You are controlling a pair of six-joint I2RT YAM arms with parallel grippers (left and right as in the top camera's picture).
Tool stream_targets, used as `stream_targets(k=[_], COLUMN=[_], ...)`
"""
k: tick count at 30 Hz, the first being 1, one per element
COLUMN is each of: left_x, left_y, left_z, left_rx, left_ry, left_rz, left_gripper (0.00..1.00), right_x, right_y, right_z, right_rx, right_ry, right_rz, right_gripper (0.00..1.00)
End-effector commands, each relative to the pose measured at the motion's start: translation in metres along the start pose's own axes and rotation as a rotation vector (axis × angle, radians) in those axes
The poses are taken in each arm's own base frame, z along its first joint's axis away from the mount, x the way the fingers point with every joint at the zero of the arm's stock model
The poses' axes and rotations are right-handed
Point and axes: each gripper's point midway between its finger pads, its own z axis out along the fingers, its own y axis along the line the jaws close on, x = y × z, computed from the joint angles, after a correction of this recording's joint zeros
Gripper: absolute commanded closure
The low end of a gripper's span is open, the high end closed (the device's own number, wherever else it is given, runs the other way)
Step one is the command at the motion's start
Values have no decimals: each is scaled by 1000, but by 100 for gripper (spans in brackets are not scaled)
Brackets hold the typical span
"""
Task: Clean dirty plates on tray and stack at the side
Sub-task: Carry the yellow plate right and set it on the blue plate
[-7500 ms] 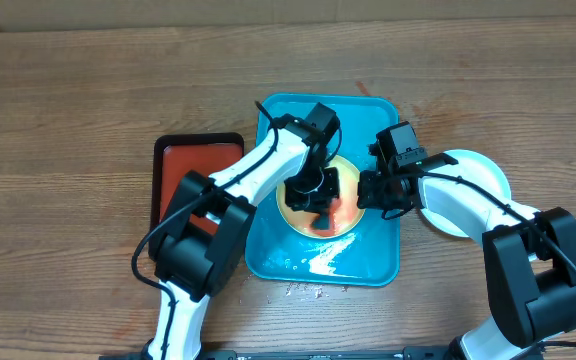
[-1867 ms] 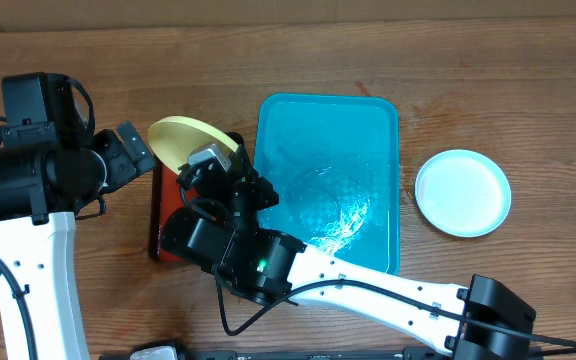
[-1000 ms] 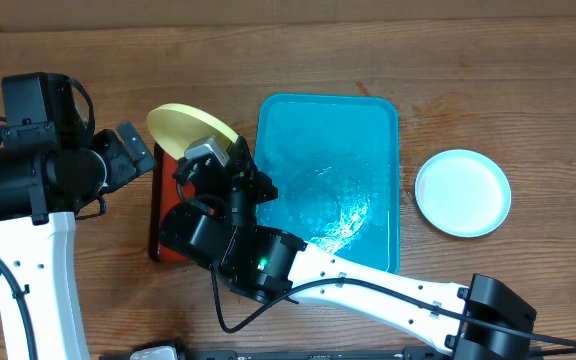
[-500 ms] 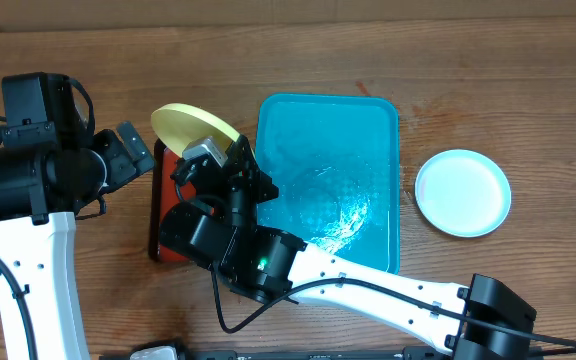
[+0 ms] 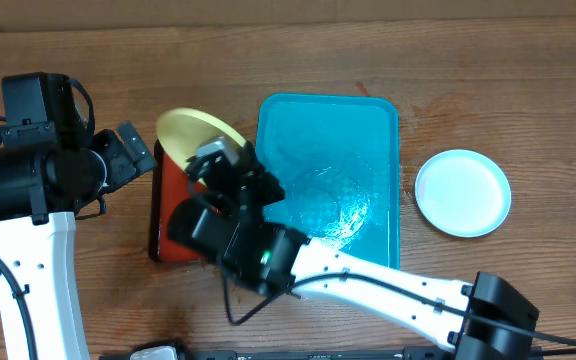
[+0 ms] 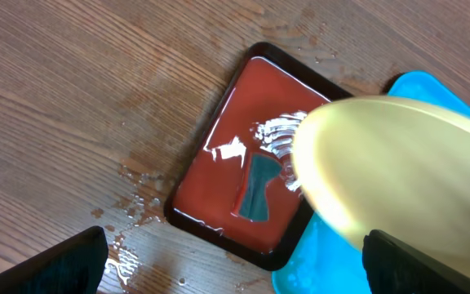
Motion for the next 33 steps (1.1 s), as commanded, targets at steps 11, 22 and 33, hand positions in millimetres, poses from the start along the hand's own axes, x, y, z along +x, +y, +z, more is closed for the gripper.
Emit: stream_targets(k=[11, 22, 33], left_x=[-5, -5, -5], left_y=[-2, -2, -2], left_z=[-4, -4, -4], left_rx=[-2, -2, -2], left_ry=[-20, -20, -20], left_rz=[21, 21, 21], left_gripper=[0, 0, 0], right_x=[12, 226, 341], right_y=[-134, -329, -306], right_z=[62, 47, 32], right_rx=[-553, 15, 40], right_ry=[491, 972, 1099], right_rz=[846, 1179, 1402], right_gripper=[96, 96, 71])
